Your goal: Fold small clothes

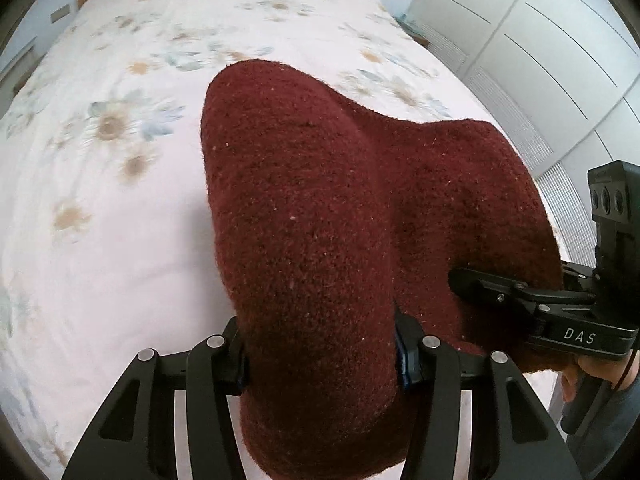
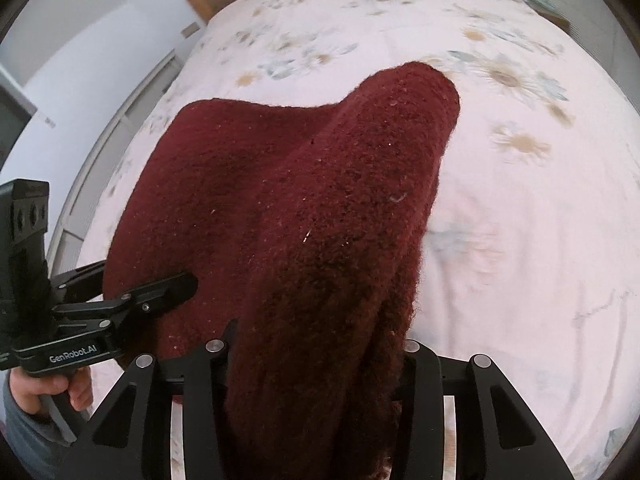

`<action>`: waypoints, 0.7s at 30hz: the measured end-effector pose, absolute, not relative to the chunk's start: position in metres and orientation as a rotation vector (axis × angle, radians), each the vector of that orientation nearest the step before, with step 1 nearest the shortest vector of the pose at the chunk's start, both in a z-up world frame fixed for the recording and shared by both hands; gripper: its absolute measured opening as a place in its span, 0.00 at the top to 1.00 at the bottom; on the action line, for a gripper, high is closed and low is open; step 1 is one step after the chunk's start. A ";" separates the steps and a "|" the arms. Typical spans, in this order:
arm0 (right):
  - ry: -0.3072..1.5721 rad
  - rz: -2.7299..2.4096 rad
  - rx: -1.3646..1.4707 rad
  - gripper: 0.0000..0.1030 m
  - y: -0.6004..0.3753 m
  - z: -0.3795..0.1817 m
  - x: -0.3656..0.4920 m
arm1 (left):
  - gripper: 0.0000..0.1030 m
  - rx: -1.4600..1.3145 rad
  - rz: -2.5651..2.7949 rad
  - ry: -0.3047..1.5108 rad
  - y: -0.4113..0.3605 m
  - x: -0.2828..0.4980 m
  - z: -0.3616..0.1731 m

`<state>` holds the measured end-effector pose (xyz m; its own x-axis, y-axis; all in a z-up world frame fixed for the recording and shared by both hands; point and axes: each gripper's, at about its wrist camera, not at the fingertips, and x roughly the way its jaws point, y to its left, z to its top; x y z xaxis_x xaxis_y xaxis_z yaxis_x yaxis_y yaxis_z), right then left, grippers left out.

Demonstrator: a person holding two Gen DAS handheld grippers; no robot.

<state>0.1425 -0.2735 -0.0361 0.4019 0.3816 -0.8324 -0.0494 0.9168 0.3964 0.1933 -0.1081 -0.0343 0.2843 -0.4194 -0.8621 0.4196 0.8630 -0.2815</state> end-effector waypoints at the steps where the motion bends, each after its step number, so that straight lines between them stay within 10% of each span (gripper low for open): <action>1: 1.136 0.280 0.329 0.55 -0.267 -0.040 0.146 | 0.54 0.001 -0.549 1.156 -0.100 0.193 -0.037; 8: 1.265 0.259 0.348 0.49 -0.235 -0.106 0.150 | 0.51 -0.003 -0.456 1.235 -0.071 0.188 -0.103; 14: 1.261 0.217 0.302 0.23 -0.245 -0.104 0.143 | 0.31 -0.075 -0.430 1.231 -0.057 0.183 -0.123; 21: 1.206 0.180 0.222 0.20 -0.243 -0.084 0.126 | 0.09 -0.054 -0.347 1.264 -0.070 0.180 -0.119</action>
